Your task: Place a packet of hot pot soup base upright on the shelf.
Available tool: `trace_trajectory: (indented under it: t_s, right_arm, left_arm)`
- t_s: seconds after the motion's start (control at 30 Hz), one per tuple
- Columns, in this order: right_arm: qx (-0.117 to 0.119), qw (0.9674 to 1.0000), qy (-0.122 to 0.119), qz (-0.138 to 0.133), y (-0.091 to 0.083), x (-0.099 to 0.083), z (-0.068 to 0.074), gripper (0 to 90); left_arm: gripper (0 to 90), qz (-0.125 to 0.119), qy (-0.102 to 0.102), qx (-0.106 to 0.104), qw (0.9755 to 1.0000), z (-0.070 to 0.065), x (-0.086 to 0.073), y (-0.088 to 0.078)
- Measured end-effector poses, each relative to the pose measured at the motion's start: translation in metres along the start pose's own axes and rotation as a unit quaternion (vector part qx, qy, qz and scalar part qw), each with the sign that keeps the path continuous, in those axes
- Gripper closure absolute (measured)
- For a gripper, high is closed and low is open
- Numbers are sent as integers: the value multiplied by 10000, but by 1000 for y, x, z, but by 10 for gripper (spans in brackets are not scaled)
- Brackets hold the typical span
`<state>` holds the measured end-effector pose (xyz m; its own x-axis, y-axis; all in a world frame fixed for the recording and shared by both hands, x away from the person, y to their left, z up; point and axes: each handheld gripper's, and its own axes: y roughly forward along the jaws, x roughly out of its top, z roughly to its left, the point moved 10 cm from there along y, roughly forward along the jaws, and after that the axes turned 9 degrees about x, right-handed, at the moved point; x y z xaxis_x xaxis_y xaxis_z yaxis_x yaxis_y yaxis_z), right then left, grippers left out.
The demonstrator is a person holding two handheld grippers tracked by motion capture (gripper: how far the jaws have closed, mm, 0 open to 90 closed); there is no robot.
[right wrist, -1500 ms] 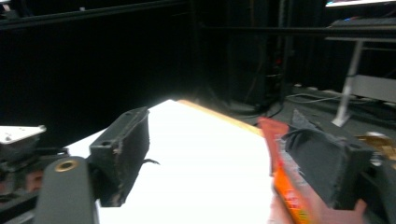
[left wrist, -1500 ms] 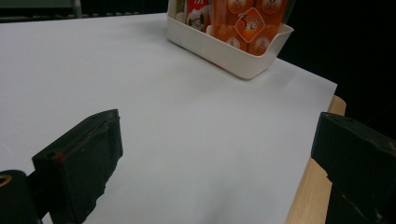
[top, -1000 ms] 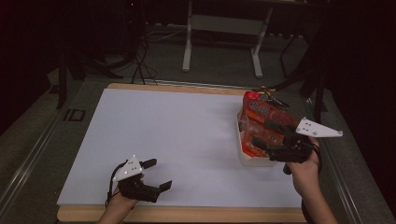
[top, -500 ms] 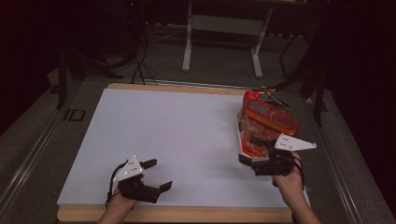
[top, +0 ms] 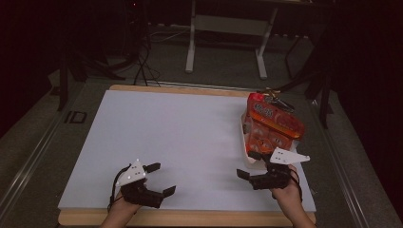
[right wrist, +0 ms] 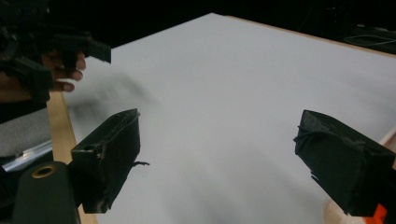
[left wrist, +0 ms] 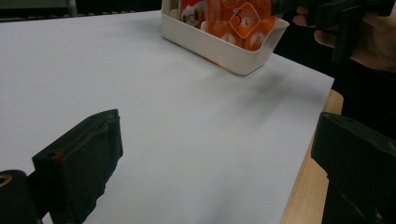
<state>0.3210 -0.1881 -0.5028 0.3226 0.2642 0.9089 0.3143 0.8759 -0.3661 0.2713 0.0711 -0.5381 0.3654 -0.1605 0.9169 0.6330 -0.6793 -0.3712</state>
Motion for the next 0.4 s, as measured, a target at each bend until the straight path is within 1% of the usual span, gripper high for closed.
trace_trajectory:
  t_s: [0.07,0.17,0.2,0.23,0.27,0.4]
  right_arm:
    - [-6,10000,-29,37,1,-3,0,140]
    - [-63,9998,-153,98,1,-6,0,140]
    - [-32,9998,-142,97,2,-8,0,142]
    - [-43,9998,-135,104,2,-8,-1,141]
    - [-103,9998,-125,132,3,-10,-2,141]
    - [-118,9997,-85,183,4,-13,-4,142]
  left_arm:
    - [29,-17,11,2,10000,0,1,0]
    - [30,-29,32,0,10000,-2,1,0]
    - [29,-29,32,-2,10000,-2,0,0]
    - [29,-11,36,-12,10000,-3,-1,0]
    - [29,1,52,-4,10000,-3,-1,1]
    - [29,8,82,-23,10000,-4,-1,2]
